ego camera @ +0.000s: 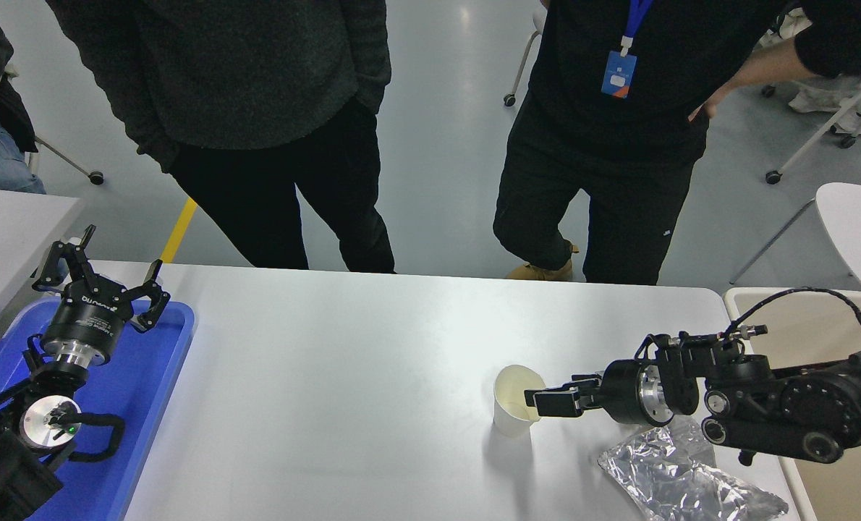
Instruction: Clean the table surface
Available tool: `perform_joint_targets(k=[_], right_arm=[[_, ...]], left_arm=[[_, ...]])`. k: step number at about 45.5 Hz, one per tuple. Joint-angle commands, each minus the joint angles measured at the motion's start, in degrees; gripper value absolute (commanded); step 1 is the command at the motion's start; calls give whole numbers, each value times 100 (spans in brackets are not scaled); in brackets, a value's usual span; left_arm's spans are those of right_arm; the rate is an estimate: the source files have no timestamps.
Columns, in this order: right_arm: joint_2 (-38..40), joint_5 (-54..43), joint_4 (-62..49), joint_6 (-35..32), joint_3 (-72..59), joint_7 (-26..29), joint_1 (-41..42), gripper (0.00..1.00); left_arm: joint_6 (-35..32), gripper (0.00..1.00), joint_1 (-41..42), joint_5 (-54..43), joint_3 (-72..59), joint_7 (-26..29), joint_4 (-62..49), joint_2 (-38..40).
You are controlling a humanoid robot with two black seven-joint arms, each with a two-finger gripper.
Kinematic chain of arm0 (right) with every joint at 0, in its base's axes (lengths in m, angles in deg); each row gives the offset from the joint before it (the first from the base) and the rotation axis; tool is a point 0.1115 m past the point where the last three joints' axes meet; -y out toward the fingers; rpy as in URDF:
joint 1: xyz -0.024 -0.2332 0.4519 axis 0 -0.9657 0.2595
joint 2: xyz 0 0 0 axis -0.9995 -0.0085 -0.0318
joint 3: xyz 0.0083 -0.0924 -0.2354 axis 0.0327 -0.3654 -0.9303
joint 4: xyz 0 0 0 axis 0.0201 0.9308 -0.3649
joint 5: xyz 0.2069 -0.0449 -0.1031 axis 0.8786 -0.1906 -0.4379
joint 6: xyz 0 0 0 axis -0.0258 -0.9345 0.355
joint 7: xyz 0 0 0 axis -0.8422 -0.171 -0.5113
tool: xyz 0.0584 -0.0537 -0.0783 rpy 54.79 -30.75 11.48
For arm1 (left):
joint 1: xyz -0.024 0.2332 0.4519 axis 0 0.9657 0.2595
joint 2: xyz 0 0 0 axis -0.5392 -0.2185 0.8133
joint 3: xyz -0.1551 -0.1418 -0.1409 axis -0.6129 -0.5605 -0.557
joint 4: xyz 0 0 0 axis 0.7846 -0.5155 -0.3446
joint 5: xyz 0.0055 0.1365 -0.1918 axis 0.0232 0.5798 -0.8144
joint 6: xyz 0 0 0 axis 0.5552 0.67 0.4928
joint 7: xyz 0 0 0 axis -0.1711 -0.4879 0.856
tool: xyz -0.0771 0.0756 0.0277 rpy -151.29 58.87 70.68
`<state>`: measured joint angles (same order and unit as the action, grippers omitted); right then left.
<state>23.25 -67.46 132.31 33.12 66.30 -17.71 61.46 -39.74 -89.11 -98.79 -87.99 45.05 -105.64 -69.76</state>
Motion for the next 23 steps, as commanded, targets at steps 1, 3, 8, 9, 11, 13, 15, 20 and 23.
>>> perform_joint_targets(k=[1, 3, 8, 9, 11, 13, 15, 20, 23], right_arm=[[-205, 16, -176, -34, 0, 223, -51, 100], [-257, 24, -229, -43, 0, 276, -42, 100], [-354, 60, -282, -52, 0, 320, -42, 100], [-372, 60, -290, -52, 0, 320, -42, 99], [-398, 60, -290, -87, 0, 346, -50, 99], [-424, 60, -317, -113, 0, 355, -42, 98], [-451, 60, -378, -122, 0, 355, -50, 97], [-504, 51, -440, -131, -9, 355, -42, 91], [-530, 33, -440, -131, -9, 355, -42, 86]], left_arm=[[0, 100, 1, 0, 1, 0, -3, 0], [0, 100, 1, 0, 1, 0, -3, 0], [0, 100, 1, 0, 1, 0, -3, 0], [0, 100, 1, 0, 1, 0, -3, 0], [0, 100, 1, 0, 1, 0, -3, 0], [0, 100, 1, 0, 1, 8, -3, 0], [0, 100, 1, 0, 1, 0, -3, 0], [0, 100, 1, 0, 1, 0, -3, 0], [0, 100, -7, 0, 1, 0, -3, 0]])
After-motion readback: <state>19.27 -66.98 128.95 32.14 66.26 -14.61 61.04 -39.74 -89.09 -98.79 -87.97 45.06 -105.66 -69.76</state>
